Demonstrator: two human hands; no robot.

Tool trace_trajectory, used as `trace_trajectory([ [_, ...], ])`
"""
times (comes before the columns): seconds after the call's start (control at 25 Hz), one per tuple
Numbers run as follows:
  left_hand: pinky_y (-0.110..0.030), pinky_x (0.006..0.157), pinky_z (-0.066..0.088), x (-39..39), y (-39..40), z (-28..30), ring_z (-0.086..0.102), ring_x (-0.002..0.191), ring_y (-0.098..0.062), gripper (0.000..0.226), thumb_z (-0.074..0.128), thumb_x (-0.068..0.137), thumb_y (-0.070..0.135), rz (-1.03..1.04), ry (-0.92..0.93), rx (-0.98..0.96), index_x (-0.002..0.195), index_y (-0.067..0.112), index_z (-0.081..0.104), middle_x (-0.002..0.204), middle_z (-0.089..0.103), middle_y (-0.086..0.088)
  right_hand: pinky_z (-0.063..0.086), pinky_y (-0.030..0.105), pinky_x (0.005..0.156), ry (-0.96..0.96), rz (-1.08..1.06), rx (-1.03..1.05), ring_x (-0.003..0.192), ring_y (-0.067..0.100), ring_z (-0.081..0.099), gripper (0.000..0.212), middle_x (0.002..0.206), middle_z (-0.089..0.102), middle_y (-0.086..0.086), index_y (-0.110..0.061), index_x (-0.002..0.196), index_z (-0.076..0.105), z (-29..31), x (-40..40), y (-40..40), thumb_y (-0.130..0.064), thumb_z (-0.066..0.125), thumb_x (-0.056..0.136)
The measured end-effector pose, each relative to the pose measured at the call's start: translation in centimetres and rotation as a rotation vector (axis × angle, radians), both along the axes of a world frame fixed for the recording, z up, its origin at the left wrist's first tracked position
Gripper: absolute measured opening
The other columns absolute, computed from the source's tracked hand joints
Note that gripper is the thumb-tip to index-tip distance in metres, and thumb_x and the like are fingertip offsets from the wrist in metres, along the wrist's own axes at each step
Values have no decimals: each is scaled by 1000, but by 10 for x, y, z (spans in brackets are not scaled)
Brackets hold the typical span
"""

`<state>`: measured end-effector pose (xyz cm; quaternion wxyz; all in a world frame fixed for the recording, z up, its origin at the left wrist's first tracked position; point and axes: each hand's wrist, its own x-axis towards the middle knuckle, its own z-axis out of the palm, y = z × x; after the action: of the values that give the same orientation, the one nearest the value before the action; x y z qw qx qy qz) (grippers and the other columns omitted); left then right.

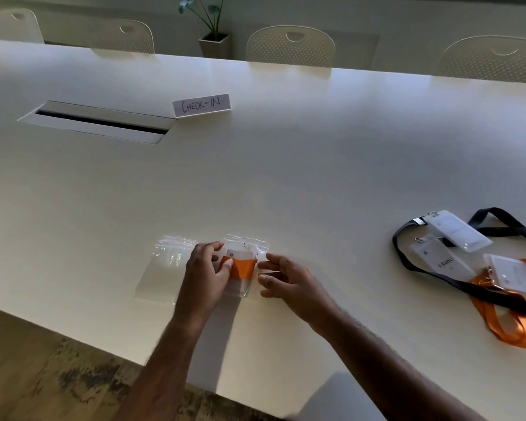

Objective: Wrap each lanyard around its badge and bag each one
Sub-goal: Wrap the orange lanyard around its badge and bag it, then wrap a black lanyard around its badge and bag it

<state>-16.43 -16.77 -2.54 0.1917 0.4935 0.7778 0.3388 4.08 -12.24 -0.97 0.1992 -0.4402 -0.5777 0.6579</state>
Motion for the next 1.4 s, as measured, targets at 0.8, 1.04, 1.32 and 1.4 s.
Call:
trace_trajectory([
  [0.8,-43,110,41,135,70,9,50,137,-25,53,69,95,32,-333,330,61,144,20,53,146,55,-3,37,30,120,-386,-132,575,143,11,44,62,154,49,-7,-25,155,45,-1,128,27,-41,67,99],
  [1.04,-41,108,40,200,87,5,49,135,-24,52,66,97,37,-461,307,8,145,23,53,146,56,0,29,24,120,-522,-202,674,145,13,41,57,154,50,-3,-18,150,52,-2,200,36,-37,68,98],
  [1.32,-41,104,37,282,121,9,51,131,-23,46,53,102,49,-508,233,-54,139,23,54,141,59,4,55,18,90,-335,-340,501,120,-2,57,34,129,59,-13,-26,132,63,11,263,38,-36,67,99],
  [1.4,-43,104,39,297,133,12,54,129,-25,48,53,101,51,-470,228,-73,138,20,53,139,60,1,55,17,88,-289,-357,472,116,-5,59,28,125,61,-15,-28,126,65,14,274,37,-34,68,99],
])
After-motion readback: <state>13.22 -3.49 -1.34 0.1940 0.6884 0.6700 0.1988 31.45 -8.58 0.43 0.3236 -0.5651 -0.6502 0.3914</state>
